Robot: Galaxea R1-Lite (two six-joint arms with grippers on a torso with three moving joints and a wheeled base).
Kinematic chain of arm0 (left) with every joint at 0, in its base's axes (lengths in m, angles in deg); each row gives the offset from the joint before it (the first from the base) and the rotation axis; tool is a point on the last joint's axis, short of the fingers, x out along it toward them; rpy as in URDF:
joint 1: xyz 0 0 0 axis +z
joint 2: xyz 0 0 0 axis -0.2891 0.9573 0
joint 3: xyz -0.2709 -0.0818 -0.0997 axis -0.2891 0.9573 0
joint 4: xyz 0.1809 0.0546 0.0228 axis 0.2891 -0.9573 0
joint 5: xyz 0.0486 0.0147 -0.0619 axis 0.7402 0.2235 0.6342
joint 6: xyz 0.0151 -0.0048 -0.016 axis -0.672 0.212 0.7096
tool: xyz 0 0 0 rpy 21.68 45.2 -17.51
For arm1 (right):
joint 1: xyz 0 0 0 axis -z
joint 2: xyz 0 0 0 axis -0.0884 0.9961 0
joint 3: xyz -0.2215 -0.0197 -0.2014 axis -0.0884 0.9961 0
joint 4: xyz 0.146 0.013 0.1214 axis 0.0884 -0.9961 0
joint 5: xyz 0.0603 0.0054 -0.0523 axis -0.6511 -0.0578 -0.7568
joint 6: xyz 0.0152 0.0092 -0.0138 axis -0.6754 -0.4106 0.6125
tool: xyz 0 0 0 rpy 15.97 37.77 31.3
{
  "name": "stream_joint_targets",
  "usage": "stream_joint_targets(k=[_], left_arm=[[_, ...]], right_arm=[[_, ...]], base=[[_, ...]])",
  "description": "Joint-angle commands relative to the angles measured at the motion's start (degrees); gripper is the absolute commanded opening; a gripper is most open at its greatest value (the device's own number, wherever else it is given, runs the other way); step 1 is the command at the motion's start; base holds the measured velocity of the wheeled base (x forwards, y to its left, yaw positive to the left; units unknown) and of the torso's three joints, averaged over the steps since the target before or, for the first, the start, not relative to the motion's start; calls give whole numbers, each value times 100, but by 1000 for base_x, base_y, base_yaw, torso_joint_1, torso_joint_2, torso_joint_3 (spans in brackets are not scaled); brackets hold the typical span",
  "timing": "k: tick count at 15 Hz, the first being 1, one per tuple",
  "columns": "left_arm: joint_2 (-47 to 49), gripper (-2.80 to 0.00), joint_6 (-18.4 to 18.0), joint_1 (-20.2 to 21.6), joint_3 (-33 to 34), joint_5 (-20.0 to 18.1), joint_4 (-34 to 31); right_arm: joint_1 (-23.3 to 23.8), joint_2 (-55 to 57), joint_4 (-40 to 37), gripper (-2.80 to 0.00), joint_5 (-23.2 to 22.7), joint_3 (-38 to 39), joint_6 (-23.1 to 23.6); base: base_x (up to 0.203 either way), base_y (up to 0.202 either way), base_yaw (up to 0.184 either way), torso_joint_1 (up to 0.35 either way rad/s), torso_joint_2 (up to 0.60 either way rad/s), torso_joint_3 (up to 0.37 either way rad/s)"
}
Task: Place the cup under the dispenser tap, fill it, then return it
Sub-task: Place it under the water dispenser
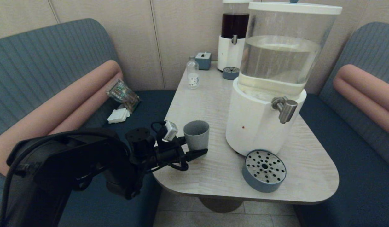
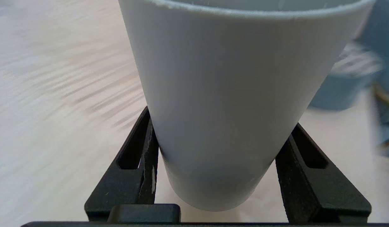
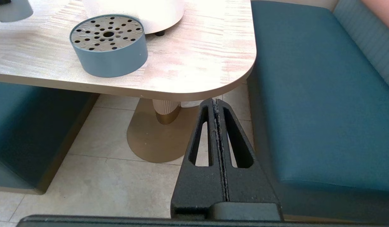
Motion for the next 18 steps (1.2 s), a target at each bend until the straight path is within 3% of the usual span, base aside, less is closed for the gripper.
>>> stream_joint_targets(k=[1, 4, 7, 11, 18], left_arm=[[-476, -280, 21, -387, 245, 162, 48], [-666, -280, 234, -1190, 300, 782, 48], [-427, -280, 445, -1604, -192, 1031, 48], [-30, -280, 468, -1906, -620, 1119, 48], [854, -280, 485, -2078, -1774, 1116, 48]], right_arm=[[-1, 7, 1, -280, -2, 2, 0], [-2, 7, 1, -280, 0, -7, 0], [-2, -1, 1, -280, -2, 1, 0], [-2, 6, 1, -280, -2, -4, 0], [5, 6, 1, -280, 3, 0, 0]], base=[[0, 0, 0, 0, 0, 0], [0, 0, 0, 0, 0, 0], [0, 0, 0, 0, 0, 0], [0, 0, 0, 0, 0, 0], [0, 0, 0, 0, 0, 0]])
